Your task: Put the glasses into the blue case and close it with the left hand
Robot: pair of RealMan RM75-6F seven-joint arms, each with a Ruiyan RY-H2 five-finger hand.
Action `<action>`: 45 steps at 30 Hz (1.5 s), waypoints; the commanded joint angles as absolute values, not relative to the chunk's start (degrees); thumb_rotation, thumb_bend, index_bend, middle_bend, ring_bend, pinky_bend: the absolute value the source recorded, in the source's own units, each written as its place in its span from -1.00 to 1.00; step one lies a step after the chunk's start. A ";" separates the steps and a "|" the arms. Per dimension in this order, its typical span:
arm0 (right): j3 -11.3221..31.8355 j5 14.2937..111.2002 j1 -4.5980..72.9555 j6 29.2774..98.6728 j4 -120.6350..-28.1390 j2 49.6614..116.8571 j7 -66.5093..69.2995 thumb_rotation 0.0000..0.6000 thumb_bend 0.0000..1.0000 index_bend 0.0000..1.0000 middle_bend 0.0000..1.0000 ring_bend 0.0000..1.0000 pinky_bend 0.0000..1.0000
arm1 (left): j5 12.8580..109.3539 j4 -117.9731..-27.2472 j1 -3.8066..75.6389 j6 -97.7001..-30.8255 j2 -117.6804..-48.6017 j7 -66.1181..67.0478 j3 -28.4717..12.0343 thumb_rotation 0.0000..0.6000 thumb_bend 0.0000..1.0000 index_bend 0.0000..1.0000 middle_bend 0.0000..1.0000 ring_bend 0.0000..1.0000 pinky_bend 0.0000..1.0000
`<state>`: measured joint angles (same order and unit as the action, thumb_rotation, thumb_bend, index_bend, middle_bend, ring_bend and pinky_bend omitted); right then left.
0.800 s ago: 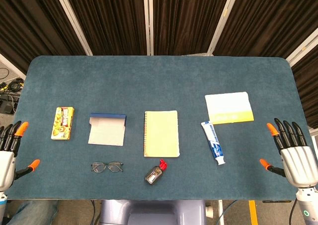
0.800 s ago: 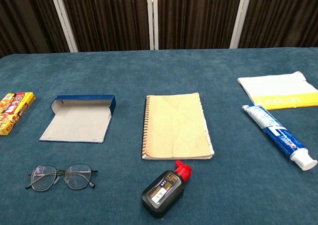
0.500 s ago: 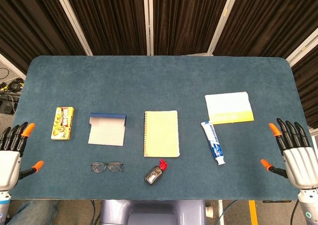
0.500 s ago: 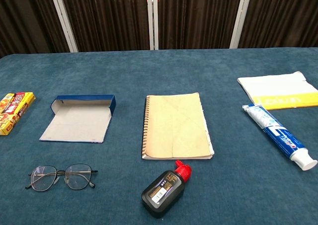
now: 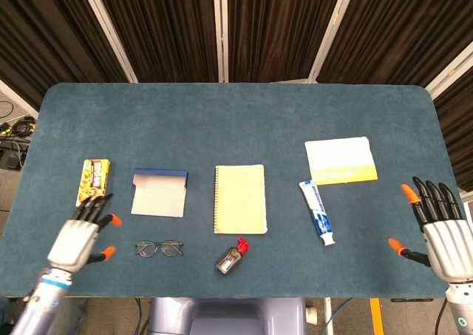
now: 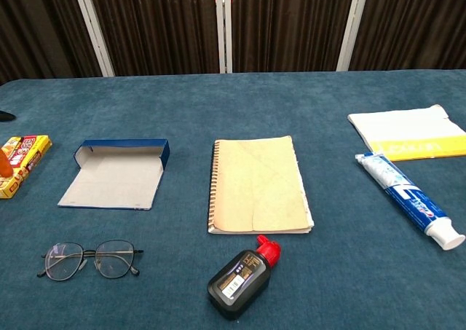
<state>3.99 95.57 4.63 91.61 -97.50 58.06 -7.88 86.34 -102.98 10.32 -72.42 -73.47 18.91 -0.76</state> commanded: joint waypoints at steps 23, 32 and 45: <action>3.64 95.45 4.94 90.62 -97.83 57.29 -5.80 1.00 -1.00 -1.00 -1.00 -1.00 -1.00 | 68.73 -100.63 15.99 -67.18 -90.48 34.95 -2.23 1.00 -0.17 -0.06 -1.00 -1.00 -1.00; 3.62 95.35 5.05 90.39 -97.77 57.14 -5.29 1.00 -1.00 -1.00 -1.00 -1.00 -1.00 | 66.79 -98.45 16.97 -66.93 -92.13 34.15 -1.99 1.00 -0.16 -0.05 -1.00 -1.00 -1.00; 3.67 95.17 5.02 90.46 -97.76 56.98 -4.90 1.00 -1.00 -1.00 -1.00 -1.00 -1.00 | 65.83 -97.58 18.18 -67.14 -93.62 34.68 -0.98 1.00 -0.12 -0.02 -1.00 -1.00 -1.00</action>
